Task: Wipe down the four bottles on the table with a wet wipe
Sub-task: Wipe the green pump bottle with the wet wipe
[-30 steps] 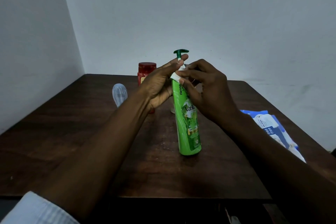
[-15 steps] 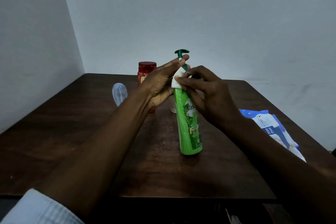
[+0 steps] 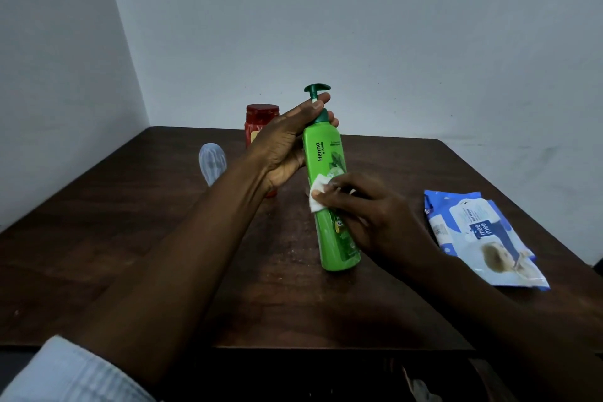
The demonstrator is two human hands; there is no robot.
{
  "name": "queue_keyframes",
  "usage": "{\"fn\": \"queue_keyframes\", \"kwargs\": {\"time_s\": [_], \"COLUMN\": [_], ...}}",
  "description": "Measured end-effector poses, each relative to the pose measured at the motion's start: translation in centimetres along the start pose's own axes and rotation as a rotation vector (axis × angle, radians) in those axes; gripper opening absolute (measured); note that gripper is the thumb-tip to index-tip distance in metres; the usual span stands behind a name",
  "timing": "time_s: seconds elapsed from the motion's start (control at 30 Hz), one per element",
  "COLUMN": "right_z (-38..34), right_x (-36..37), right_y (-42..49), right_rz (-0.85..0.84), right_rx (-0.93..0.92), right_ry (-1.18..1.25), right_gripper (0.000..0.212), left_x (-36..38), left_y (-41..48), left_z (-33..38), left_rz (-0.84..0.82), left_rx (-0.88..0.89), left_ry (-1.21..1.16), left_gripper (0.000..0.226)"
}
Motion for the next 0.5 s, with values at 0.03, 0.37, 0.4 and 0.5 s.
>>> {"fn": "queue_keyframes", "kwargs": {"time_s": [0.03, 0.37, 0.4, 0.5], "right_z": [0.0, -0.6, -0.7, -0.8], "right_x": [0.0, -0.3, -0.4, -0.4], "right_y": [-0.4, -4.0, -4.3, -5.1], "right_rz": [-0.009, -0.062, -0.059, -0.067], "right_rx": [0.002, 0.002, -0.015, -0.029], "right_ry": [0.002, -0.006, -0.010, 0.024], "right_gripper": [0.038, 0.037, 0.036, 0.031], "left_x": [0.0, -0.1, -0.1, 0.1], "left_y": [0.0, -0.3, -0.4, -0.5], "left_z": [0.0, 0.1, 0.1, 0.2], "left_rz": [0.002, 0.003, 0.003, 0.004], "left_rx": [0.002, 0.005, 0.004, 0.003], "left_ry": [-0.001, 0.002, 0.006, 0.012], "left_gripper": [0.023, 0.022, 0.022, 0.023]}}
Point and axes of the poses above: each hand's wrist, its own y-axis towards the middle knuckle, its own x-axis out of the palm, z = x × y, the point moved 5 cm from there along y, towards the middle knuckle, and after that the axes turned 13 degrees about z, right-handed, at the moved point
